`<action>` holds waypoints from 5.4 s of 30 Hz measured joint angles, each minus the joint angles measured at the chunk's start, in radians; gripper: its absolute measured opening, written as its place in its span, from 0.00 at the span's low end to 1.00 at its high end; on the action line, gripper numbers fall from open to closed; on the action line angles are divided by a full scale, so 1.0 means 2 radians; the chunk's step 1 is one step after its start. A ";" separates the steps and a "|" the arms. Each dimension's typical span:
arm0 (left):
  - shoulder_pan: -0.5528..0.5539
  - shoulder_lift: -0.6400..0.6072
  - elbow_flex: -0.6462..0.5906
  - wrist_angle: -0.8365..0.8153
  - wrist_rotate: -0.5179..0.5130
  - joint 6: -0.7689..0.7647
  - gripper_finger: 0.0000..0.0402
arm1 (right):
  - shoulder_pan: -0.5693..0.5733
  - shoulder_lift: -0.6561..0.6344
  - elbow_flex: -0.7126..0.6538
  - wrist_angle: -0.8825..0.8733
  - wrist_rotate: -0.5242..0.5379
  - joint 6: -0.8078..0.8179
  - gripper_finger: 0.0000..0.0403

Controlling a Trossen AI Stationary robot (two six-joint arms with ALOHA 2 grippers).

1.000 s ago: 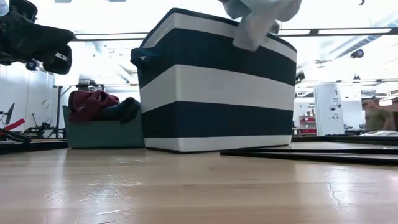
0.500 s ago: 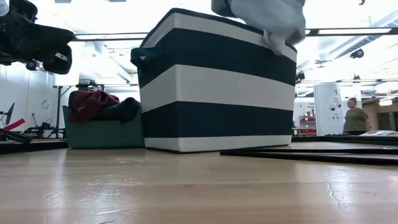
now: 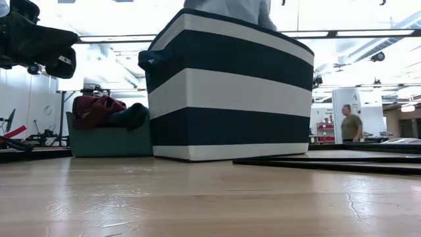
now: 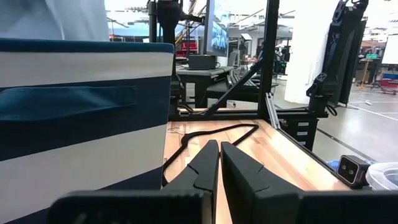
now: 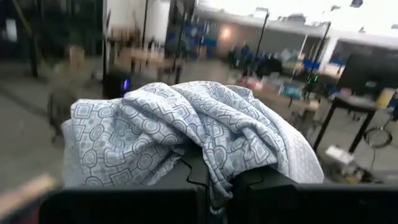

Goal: Pick & Place Cloths
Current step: Put the white gray patterned polo shirt into the laundry organizer, then return to Home Position

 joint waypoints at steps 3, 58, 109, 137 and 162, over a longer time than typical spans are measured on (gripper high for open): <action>0.000 0.000 0.000 0.000 0.000 0.000 0.06 | 0.000 0.000 -0.031 -0.073 -0.033 0.083 0.03; 0.000 0.000 0.000 0.000 0.000 0.000 0.06 | 0.265 -0.062 -0.396 0.039 -0.231 0.136 0.02; 0.000 0.000 0.000 -0.001 0.000 0.000 0.06 | 0.195 -0.686 -1.114 0.538 -0.354 0.101 0.02; 0.000 0.000 0.000 -0.001 0.000 0.000 0.06 | 0.194 -0.719 -1.114 0.416 -0.234 0.088 0.02; 0.000 0.000 0.000 -0.001 0.000 0.000 0.06 | 0.193 -0.746 -1.114 0.337 -0.302 0.143 0.02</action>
